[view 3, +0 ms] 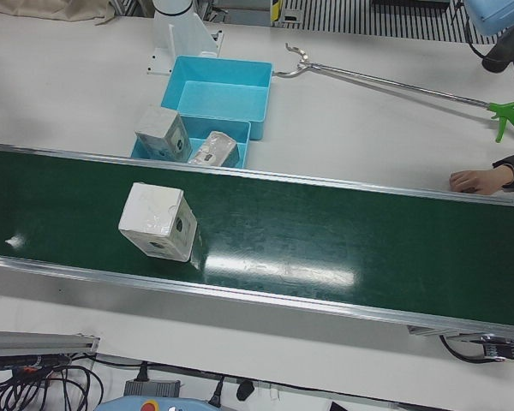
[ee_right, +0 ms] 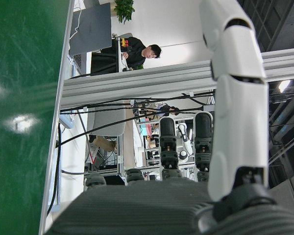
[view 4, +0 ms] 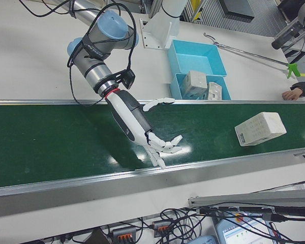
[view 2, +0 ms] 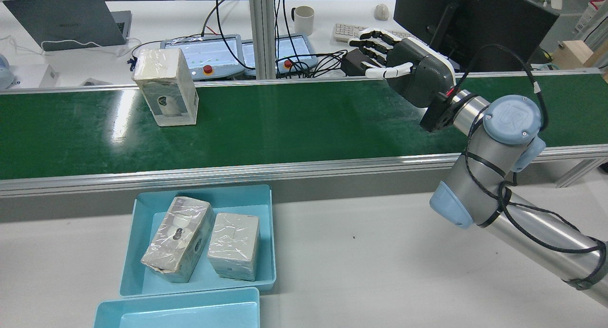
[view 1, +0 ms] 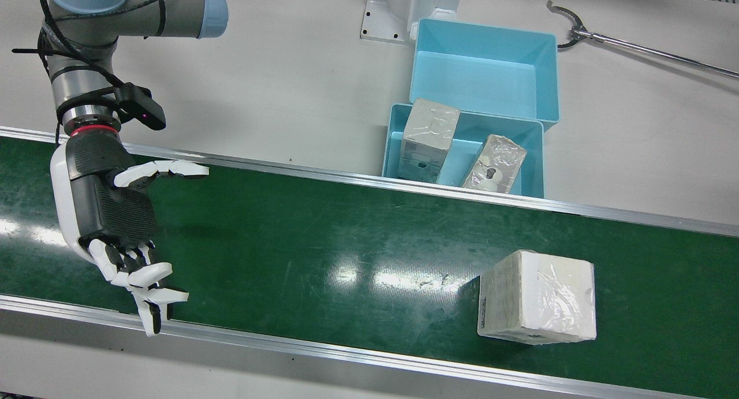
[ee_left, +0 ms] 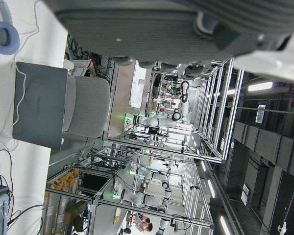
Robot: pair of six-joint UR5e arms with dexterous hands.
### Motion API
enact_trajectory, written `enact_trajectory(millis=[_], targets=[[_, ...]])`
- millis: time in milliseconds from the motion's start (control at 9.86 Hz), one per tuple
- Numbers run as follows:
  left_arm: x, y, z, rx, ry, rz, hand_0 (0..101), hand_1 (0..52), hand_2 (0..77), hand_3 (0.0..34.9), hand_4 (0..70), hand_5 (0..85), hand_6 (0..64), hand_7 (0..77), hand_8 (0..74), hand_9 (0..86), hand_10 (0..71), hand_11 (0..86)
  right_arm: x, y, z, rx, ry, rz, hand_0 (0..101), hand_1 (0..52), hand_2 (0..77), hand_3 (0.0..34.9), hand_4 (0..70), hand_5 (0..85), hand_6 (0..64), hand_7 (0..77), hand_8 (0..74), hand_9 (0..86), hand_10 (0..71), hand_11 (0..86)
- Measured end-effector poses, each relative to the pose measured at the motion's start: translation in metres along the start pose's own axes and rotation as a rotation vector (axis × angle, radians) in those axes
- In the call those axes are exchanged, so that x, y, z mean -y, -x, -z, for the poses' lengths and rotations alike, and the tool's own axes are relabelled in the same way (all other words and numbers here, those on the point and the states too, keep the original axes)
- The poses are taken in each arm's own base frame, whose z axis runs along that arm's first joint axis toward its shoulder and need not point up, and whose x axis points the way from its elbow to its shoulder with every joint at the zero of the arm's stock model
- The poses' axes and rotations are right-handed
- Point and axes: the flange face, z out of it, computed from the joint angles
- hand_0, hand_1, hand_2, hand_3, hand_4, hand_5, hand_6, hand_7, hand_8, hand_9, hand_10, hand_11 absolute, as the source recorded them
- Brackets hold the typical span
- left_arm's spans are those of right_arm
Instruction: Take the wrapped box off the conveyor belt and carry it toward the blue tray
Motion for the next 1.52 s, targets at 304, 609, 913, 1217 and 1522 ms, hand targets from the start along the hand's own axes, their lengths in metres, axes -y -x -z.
enact_trajectory(millis=[304,609,913,1217,1522], targets=[[0.0000,0.0000,0.0000,0.000,0.000,0.000,0,0.0,0.5,0.0,0.0,1.1,0.0,0.5,0.0,0.0,0.0,0.0,0.0001,0.0004,-0.0001,0.001,0.000,-0.001,49,15.3,18.5,19.0,13.1,38.7,5.5,25.6,0.0,6.0,0.0,1.6],[0.0000,0.0000,0.0000,0.000,0.000,0.000,0,0.0,0.5,0.0,0.0,1.1,0.5,0.5,0.0,0.0,0.5,0.0,0.0003,0.0005,0.0003,0.001,-0.001,-0.002,49,15.3,18.5,19.0,13.1,38.7,5.5,25.6,0.0,6.0,0.0,1.6],[0.0000,0.0000,0.0000,0.000,0.000,0.000,0,0.0,1.1,0.0,0.0,1.1,0.5,0.0,0.0,0.0,0.0,0.0,0.0003,0.0012,0.0004,0.002,-0.001,-0.002,49,15.3,18.5,18.3,13.1,38.7,5.5,25.6,0.0,6.0,0.0,1.6],[0.0000,0.0000,0.0000,0.000,0.000,0.000,0,0.0,0.5,0.0,0.0,1.1,0.5,0.0,0.0,0.0,0.5,0.0,-0.0004,0.0023,0.0005,0.003,0.001,-0.002,49,15.3,18.5,18.3,13.1,38.7,5.5,25.6,0.0,6.0,0.0,1.6],[0.0000,0.0000,0.0000,0.000,0.000,0.000,0,0.0,0.5,0.0,0.0,1.1,0.5,0.0,0.0,0.0,0.0,0.0,-0.0005,0.0026,0.0005,0.004,0.001,-0.002,50,16.9,19.6,18.3,13.1,38.7,5.5,25.6,0.0,6.0,0.0,1.6]])
